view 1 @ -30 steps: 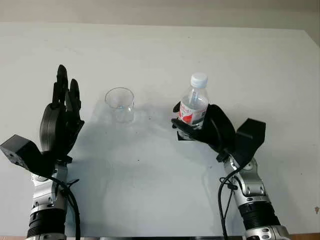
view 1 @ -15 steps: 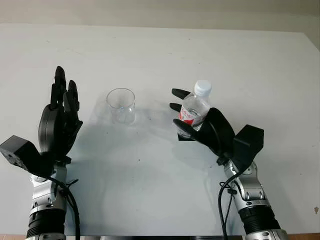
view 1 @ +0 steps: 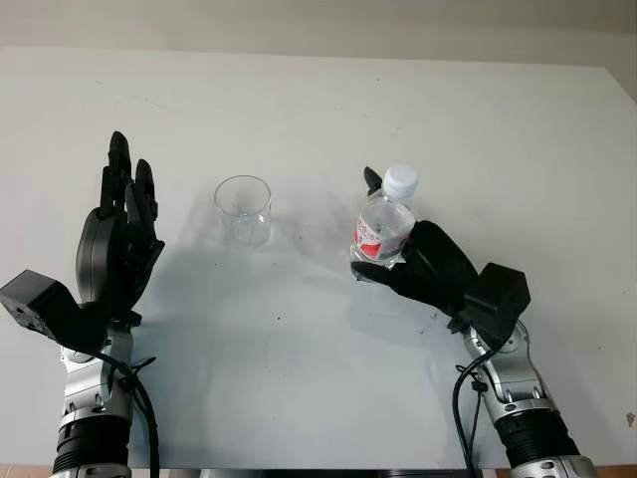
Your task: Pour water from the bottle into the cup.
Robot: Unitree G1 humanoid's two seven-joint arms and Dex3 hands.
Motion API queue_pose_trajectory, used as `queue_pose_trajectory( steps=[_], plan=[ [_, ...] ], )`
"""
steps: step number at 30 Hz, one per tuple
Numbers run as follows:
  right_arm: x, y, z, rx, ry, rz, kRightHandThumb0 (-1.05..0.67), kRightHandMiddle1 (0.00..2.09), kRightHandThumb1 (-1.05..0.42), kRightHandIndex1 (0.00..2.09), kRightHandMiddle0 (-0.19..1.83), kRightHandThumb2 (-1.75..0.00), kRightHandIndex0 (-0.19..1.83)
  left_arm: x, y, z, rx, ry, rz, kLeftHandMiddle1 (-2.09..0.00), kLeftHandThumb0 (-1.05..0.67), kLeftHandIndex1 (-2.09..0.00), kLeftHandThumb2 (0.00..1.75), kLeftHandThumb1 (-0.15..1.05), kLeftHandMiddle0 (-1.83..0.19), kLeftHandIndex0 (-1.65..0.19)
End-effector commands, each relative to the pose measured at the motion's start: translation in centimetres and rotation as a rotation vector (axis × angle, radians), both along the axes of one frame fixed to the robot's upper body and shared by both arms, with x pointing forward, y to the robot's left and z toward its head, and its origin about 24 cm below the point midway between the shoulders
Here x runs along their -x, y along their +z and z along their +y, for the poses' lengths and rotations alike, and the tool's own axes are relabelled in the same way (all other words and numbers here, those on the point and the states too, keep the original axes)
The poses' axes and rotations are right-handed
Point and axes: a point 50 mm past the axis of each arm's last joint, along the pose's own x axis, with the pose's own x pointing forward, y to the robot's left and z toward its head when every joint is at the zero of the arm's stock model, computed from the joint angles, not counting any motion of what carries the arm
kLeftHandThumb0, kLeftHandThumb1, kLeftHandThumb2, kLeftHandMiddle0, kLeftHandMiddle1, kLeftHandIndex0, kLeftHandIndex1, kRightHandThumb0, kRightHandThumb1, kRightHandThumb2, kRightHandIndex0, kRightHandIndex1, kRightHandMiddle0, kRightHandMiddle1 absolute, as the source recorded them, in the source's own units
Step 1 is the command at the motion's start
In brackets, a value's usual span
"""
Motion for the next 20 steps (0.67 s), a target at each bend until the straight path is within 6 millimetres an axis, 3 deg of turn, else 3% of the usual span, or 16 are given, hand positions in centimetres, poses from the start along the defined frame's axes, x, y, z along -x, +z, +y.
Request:
queue_pose_trajectory(
  steps=[1,4,12,20],
  plan=[
    [0.6,-1.0,-1.0,-0.078,-0.084,0.021,-0.94,0.0,-1.01,0.0,-0.19,-0.05,-0.19,0.0,0.2,0.3,-0.013,0.0,-0.007,0.0,-0.68,0.0,0.76,1.05,0.19,0.19],
    [0.4,-0.9,-1.1,-0.175,-0.135,0.015,-0.92,0.0,-1.02,0.0,-0.19,-0.06,-0.19,-0.1,0.2,0.3,-0.011,-0.002,-0.005,0.0,-0.69,0.0,0.76,1.05,0.19,0.19],
    [0.3,0.1,-1.2,-0.222,-0.157,-0.018,-0.91,0.0,-1.04,0.0,-0.19,-0.06,-0.19,0.0,0.2,0.3,-0.004,0.003,-0.006,0.0,-0.68,0.0,0.75,1.05,0.19,0.19],
    [1.5,1.4,-0.3,-0.186,0.034,-0.036,-0.89,0.0,-1.02,0.0,-0.19,-0.05,-0.19,0.7,0.0,0.5,-0.005,0.009,-0.006,0.0,-0.68,0.0,0.75,1.05,0.19,0.19]
  ],
)
